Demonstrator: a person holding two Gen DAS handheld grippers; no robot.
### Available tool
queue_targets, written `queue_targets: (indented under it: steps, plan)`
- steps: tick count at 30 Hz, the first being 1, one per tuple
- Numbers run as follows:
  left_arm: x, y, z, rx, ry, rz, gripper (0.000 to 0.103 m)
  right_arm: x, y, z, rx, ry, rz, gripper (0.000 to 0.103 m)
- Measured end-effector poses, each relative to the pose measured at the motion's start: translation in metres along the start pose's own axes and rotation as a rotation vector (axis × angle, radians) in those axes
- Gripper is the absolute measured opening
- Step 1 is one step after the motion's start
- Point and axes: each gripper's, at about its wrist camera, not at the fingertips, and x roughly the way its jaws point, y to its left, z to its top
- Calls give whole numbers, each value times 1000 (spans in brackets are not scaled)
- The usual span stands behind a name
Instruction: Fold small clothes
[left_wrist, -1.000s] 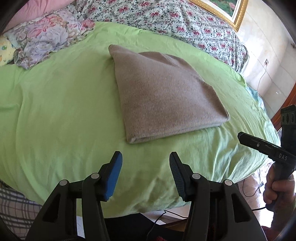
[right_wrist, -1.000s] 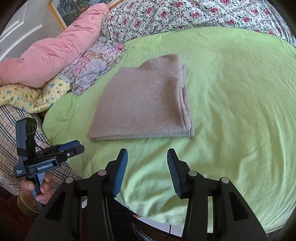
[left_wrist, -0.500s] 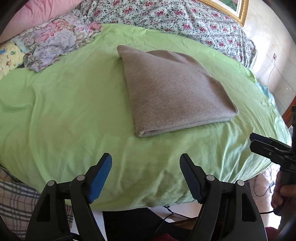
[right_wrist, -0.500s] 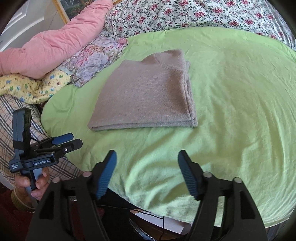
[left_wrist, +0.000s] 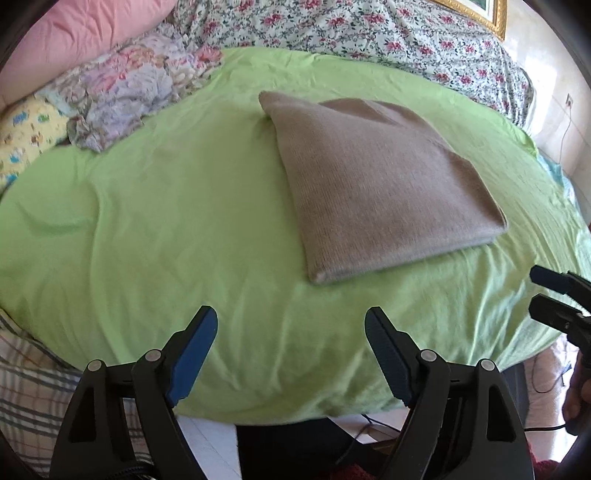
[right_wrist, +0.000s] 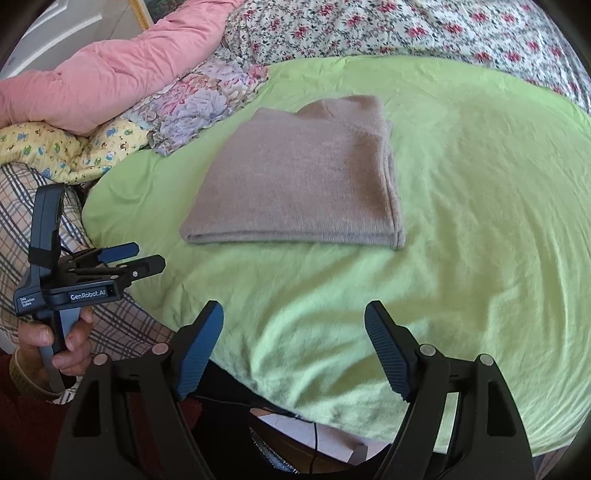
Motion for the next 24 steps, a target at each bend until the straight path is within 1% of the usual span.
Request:
queue_targets:
  steps: [2,5,11,14,16,24]
  plan:
    - [-1,-1,6,1,-11,12,83,0,1,9,-11,-11,-3,82]
    - [-2,-2,19,2,-32,11,83,1,1,23,-28,-28,-12,85]
    - [-3,-5,40,9,-64,9,84,8,3,47,-42,-27,-22,86]
    - [0,-8,48,19,-61,9,85,14,0,60,-45,-17,-10,86]
    - [4,-9,56,24,-55,4,85,18,-3,70,-43,-8,-23,86]
    - [19,-9,87,4,-39,-14,86,33,-20,110,-5,0,-3,86]
